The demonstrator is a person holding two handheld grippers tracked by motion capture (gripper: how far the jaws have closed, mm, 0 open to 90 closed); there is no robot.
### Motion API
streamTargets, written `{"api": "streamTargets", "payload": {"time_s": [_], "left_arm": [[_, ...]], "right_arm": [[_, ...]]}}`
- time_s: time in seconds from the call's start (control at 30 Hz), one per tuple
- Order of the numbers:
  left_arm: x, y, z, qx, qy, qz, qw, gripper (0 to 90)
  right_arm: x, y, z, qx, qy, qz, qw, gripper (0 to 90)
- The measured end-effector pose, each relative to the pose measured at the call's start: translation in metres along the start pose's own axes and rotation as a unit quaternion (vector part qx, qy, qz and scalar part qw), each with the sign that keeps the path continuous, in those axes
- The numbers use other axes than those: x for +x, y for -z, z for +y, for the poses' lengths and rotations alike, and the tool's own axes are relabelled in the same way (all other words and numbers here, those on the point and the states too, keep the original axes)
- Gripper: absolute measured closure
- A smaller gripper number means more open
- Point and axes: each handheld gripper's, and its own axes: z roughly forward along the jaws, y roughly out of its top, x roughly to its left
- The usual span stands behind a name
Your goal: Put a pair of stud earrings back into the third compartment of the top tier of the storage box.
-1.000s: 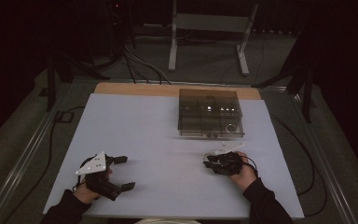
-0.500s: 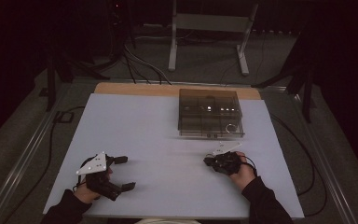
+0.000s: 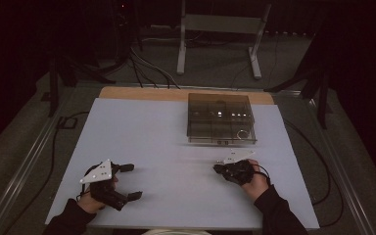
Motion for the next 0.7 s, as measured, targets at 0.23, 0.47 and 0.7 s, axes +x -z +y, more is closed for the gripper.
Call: {"api": "streamTargets", "payload": {"time_s": [0.23, 0.47, 0.7], "left_arm": [[0.0, -0.001, 0.0, 0.002, -0.001, -0.001, 1.0, 0.5], [-0.001, -0.001, 0.0, 0.003, -0.002, 0.0, 1.0, 0.5], [-0.001, -0.001, 0.0, 0.003, -0.003, -0.001, 1.0, 0.5]], "right_arm": [[0.002, 0.012, 0.006, -0.017, -0.002, 0.005, 0.9998, 87.2], [0.004, 0.025, 0.015, -0.04, -0.008, 0.021, 0.9989, 87.1], [0.004, 0.034, 0.023, -0.051, -0.005, 0.021, 0.9985, 87.2]]}}
